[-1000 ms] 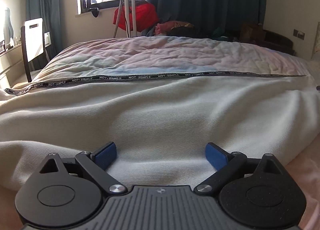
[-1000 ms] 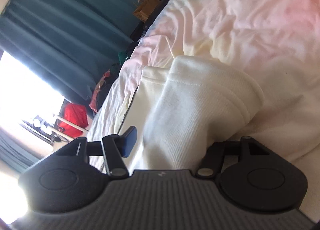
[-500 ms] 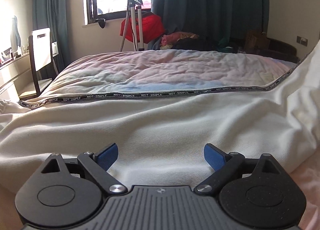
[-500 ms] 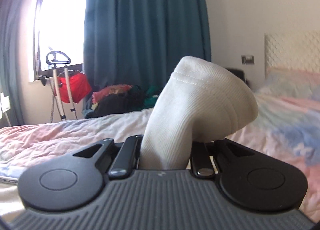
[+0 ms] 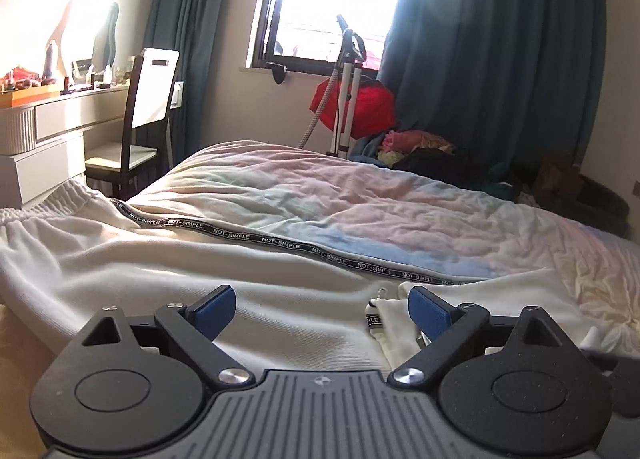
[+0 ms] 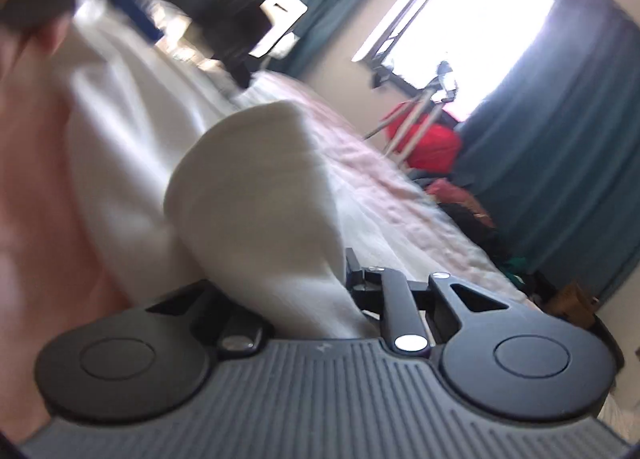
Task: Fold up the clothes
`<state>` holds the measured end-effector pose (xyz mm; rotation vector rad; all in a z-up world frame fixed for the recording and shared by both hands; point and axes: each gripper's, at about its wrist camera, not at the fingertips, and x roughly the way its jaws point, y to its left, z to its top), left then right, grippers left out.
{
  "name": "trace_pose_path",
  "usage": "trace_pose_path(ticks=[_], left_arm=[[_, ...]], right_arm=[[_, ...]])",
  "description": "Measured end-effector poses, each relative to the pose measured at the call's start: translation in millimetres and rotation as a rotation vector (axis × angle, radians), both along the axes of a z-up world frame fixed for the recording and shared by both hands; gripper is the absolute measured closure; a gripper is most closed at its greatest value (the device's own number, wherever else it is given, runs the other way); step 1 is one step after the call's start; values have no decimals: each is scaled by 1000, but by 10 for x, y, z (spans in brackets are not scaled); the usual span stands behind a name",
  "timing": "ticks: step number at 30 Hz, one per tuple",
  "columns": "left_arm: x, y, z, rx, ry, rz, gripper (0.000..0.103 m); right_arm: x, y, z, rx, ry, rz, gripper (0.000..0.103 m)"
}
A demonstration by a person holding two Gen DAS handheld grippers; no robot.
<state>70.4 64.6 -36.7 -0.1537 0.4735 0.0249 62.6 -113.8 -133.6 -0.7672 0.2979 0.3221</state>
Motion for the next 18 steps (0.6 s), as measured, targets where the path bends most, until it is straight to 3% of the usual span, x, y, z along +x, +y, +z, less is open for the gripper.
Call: trace_pose_path(ticks=[2,5,11,14,18], left_arm=[[-2,33,2,-6,3,14,8],[-16,60,17,-17,-8,14,8],[-49,20,35,-13,-35,-2,8],[-64,-4,42,-7,-44,-17,8],[-40,-25,11,-2,-43,-34,8]], right_arm=[[4,14,-86,-23,-17,-2,84],[53,-107,107,91,-3,-22,84],[159,-143,618,338,-72,-102,84],[288,-54,528,290,-73,-125,85],[404,144,127,213,48,-79,83]])
